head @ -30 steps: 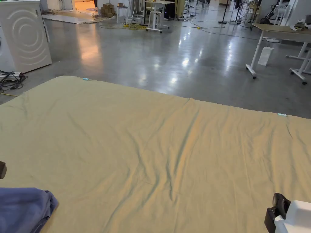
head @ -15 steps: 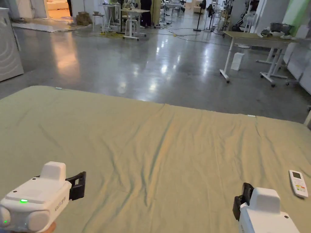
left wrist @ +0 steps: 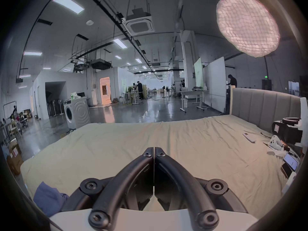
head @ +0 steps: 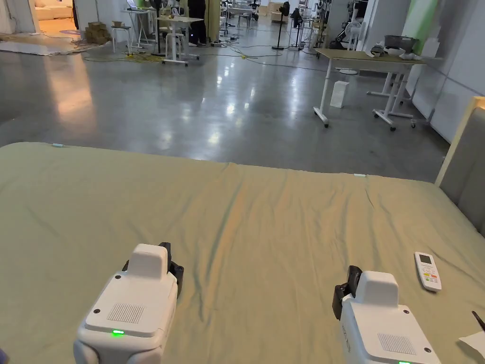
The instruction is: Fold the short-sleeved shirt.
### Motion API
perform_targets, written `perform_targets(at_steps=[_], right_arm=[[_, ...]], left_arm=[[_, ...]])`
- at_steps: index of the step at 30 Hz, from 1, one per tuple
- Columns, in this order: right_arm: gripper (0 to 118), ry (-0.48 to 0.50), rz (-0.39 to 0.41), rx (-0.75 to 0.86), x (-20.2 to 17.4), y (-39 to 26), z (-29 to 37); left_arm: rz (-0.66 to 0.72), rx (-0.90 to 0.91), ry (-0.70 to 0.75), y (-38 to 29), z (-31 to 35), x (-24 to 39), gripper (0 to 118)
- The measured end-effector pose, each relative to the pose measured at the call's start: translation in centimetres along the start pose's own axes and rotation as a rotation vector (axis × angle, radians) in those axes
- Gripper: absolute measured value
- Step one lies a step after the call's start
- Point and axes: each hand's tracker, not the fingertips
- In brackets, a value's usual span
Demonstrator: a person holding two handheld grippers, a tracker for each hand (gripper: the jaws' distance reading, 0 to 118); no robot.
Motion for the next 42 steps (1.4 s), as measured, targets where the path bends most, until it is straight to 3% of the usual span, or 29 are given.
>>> perform_targets(at_steps=[25,26,28,29,31,32,34,35,42], right_arm=[[1,0.015,-0.006,0.011,1.1,0.4,2.1],[10,0.014,-0.006,0.010,1.1,0.4,2.2],[44,0.010,-0.007,0.011,1.1,0.3,2.3],[54,0.014,-0.005,0.011,1.1,0.4,2.1],[63,0.016,-0.008,0.002,1.2,0.3,2.1],[76,0.013,-0.007,0.004,1.2,0.2,2.1],[88,0.010,-0.001,0.010,1.3,0.2,2.1],[95,0.010,0.004,0.011,1.2,0.2,2.1],[116,0.013,-0.010,0.048,1.2,0.4,2.7]], left_arm=[[0.058,-0.023,0.017,0.6,0.9,-2.6,0],[0.062,-0.021,0.007,0.6,0.9,-2.6,1],[0.062,-0.015,0.010,0.5,0.8,-2.4,14],[0.061,-0.014,0.012,0.5,0.8,-2.4,17],[0.074,-0.008,0.014,0.6,1.0,-2.2,26],[0.082,-0.006,0.010,0.7,1.1,-2.0,47],[0.089,0.001,0.012,0.7,1.1,-2.1,73],[0.088,0.010,0.015,0.7,1.3,-2.0,78],[0.084,0.006,0.023,0.8,1.4,-2.1,90]])
